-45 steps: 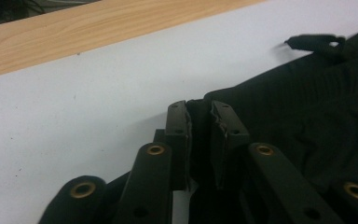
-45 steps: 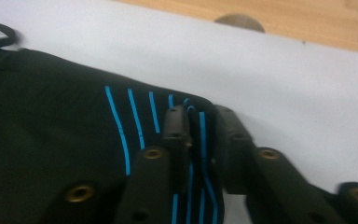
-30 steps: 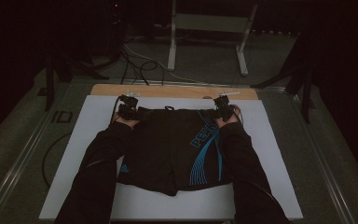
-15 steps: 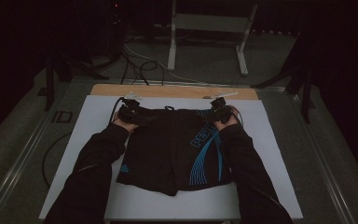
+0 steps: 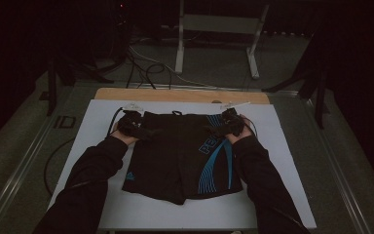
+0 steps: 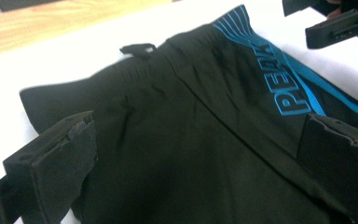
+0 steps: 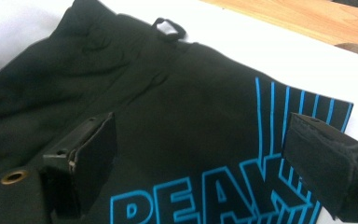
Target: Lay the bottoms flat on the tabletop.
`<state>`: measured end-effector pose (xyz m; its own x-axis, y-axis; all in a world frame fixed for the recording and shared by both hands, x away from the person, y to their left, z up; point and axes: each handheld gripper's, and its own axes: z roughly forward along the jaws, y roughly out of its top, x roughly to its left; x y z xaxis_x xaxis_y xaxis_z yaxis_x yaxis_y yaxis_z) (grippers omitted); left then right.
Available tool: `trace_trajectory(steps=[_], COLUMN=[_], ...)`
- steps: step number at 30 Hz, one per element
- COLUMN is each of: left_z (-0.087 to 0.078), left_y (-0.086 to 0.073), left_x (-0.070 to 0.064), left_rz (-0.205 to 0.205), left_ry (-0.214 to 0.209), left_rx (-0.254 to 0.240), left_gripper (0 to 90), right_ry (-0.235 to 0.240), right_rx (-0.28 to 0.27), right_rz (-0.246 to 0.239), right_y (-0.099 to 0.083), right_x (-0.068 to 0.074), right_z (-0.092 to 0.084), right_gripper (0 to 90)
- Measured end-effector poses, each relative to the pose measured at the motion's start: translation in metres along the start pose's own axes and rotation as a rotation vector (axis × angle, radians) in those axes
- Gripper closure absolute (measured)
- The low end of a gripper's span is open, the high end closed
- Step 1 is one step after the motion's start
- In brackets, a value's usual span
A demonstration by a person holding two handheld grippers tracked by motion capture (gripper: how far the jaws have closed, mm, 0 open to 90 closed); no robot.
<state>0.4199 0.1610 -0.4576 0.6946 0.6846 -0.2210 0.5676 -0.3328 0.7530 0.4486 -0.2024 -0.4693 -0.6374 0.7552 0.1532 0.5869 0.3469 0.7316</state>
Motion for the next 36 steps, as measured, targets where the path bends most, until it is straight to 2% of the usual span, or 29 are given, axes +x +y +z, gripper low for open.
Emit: trace_trajectory(steps=[6,11,14,16,19,22,29,32,34,36], left_z=[-0.007,-0.011,-0.015,-0.018,-0.021,-0.024,-0.039,-0.047,-0.051,-0.056], left_y=[-0.014,-0.027,-0.038,-0.045,-0.054,-0.063,-0.086,-0.093,-0.097,-0.101], left_x=[-0.008,-0.021,-0.029,-0.034,-0.040,-0.044,-0.056,-0.062,-0.065,-0.069], left_rz=[0.016,0.048,0.063,0.083,0.098,0.107,0.156,0.172,0.172,0.185], left_ry=[-0.035,-0.091,-0.120,-0.121,-0.127,-0.136,-0.138,-0.145,-0.156,-0.151], left_rx=[-0.003,0.007,0.011,0.012,0.014,0.008,0.001,-0.004,-0.011,-0.017], left_gripper=[0.0,0.0,0.0,0.0,0.0,0.0,0.0,0.0,0.0,0.0], right_ry=[0.026,0.109,0.125,0.136,0.159,0.170,0.213,0.213,0.194,0.198], right_rx=[-0.017,-0.021,-0.021,-0.022,-0.029,-0.027,-0.083,-0.076,-0.062,-0.062], right_rz=[-0.039,-0.079,-0.115,-0.133,-0.147,-0.181,-0.210,-0.206,-0.226,-0.225], right_y=[-0.014,-0.030,-0.041,-0.047,-0.054,-0.062,-0.084,-0.093,-0.099,-0.105], right_x=[0.014,0.026,0.034,0.039,0.044,0.050,0.062,0.065,0.067,0.069], right_z=[-0.009,-0.016,-0.020,-0.023,-0.027,-0.032,-0.049,-0.055,-0.058,-0.061], right_gripper=[10.2,10.1,10.2,10.1,9.9,10.0,9.5,9.4,9.5,9.5])
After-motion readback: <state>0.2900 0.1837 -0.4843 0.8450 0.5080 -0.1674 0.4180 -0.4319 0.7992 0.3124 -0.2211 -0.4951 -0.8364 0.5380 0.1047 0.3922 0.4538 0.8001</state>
